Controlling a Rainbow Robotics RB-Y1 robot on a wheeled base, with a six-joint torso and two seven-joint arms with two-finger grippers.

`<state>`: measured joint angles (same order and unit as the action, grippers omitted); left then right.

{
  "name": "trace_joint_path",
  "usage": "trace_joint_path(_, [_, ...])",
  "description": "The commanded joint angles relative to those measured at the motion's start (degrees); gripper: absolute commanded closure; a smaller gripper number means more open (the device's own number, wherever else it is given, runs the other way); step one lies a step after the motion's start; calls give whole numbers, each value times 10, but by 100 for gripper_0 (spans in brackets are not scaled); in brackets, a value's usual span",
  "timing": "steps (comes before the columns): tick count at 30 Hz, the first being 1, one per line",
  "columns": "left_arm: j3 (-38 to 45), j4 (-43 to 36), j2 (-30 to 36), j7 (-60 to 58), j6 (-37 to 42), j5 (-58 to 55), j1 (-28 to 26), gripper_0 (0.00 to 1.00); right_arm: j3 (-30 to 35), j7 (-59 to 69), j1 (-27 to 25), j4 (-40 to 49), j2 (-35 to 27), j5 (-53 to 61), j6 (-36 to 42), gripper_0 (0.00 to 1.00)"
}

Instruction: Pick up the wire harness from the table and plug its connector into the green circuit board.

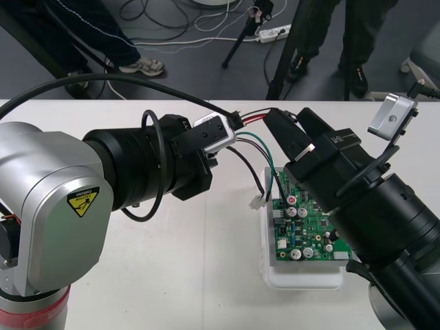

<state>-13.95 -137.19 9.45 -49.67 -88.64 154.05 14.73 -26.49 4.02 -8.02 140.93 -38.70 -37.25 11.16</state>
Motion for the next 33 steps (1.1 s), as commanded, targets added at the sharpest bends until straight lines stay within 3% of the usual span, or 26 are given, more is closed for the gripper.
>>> trace_joint_path(1, [-10,-14,0,-25,22,3,-8,100,16,8,11,18,-6,2,-5,16])
trace_joint_path(10, [-10,-14,0,-25,24,3,-8,100,16,5,12,18,-5,1,-5,16])
trace_joint_path(13, [-10,-14,-1,-25,27,3,-8,100,16,4,12,19,-4,-1,-6,98])
trace_joint_path(33, [-9,-13,0,-24,26,3,-8,100,17,5,12,18,-2,-4,-4,100])
